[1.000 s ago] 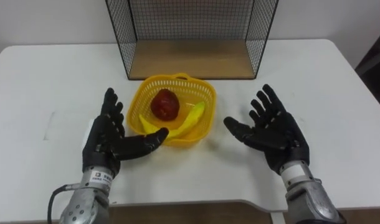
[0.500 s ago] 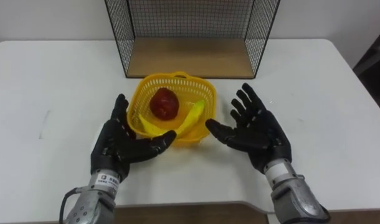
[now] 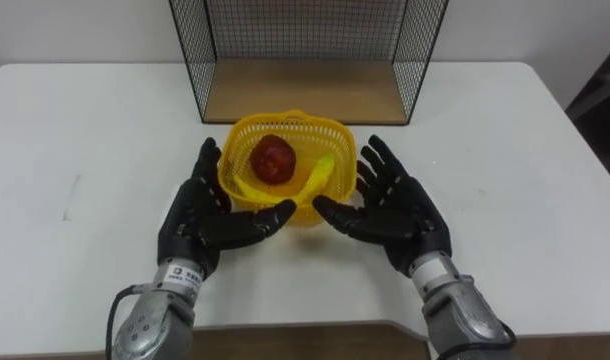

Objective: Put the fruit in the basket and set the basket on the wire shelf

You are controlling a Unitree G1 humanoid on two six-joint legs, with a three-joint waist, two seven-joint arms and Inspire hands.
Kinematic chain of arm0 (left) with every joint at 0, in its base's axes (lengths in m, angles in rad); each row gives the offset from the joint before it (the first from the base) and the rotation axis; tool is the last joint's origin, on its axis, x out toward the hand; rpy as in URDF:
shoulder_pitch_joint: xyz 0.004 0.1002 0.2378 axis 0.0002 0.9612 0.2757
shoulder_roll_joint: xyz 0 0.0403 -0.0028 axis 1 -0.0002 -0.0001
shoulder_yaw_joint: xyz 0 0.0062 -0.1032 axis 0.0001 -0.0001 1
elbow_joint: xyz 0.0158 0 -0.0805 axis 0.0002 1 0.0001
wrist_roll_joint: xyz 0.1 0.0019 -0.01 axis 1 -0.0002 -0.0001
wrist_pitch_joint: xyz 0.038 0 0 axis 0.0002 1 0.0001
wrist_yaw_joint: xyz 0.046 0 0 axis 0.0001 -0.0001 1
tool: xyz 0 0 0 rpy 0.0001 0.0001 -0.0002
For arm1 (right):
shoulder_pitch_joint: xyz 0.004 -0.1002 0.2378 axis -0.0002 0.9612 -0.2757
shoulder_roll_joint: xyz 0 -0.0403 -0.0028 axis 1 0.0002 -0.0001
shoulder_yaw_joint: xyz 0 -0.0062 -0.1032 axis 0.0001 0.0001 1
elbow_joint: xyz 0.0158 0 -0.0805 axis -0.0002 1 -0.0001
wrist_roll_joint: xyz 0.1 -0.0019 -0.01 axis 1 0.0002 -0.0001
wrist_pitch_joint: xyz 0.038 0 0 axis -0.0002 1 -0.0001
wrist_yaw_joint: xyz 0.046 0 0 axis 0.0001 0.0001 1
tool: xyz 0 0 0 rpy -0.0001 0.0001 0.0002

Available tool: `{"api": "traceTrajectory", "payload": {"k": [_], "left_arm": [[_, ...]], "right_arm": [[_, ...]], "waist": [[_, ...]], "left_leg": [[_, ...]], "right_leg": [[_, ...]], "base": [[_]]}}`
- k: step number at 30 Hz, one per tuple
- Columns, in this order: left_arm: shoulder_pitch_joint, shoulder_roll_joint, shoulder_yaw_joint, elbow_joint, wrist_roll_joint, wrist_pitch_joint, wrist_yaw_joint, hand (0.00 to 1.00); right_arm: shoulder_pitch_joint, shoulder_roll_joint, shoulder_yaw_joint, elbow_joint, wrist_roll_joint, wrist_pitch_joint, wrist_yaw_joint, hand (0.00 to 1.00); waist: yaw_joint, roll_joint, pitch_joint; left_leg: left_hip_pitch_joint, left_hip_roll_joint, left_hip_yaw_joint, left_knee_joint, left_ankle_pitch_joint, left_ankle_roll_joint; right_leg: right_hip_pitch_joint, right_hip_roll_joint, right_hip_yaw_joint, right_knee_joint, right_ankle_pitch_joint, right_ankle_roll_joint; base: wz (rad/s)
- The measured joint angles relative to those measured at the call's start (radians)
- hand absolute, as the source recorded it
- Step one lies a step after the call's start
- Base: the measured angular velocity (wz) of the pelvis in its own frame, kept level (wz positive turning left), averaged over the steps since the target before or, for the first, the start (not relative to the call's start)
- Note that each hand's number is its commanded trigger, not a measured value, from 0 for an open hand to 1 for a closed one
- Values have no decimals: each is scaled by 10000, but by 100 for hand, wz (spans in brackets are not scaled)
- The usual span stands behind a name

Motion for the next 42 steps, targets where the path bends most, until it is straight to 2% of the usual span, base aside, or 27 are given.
{"api": "traceTrajectory", "payload": {"k": [7, 13, 20, 33, 42], "left_arm": [[-22, -18, -77, 0, -5, 0, -33, 0], [-21, -256, -291, -1, 6, 0, -34, 0], [-22, -386, -374, -1, 11, 26, -112, 0], [-20, -407, -478, 0, -1, 81, -239, 0], [-23, -447, -564, -1, -96, 81, -238, 0]], "right_arm": [[-219, 19, 30, 386, -36, -6, 45, 0], [-221, 21, 20, 386, -410, -6, 49, 0], [-228, 28, -12, 431, -853, -4, 50, 0], [-335, 148, 6, 852, -1188, 50, 134, 0], [-359, 239, 0, 878, -1182, 59, 35, 0]], "waist": [[3, -1, 14], [-3, 4, 30], [-18, 4, 29], [-233, -21, 22], [-243, -151, -20]], "left_leg": [[2, 5, -2, -4, 0, 1], [-16, -32, 8, -11, 0, 1], [-12, -38, 9, -1, 0, 1], [33, -36, 46, -8, 4, 5], [37, -17, 48, 4, 4, 5]], "right_leg": [[8, -17, -14, -13, 0, 1], [7, -11, -19, -3, 1, 1], [-2, -6, -2, 5, 0, 1], [0, 2, 125, 12, 0, 1], [0, 4, 137, 18, 0, 1]], "base": [[0], [0], [0], [-1], [0]]}}
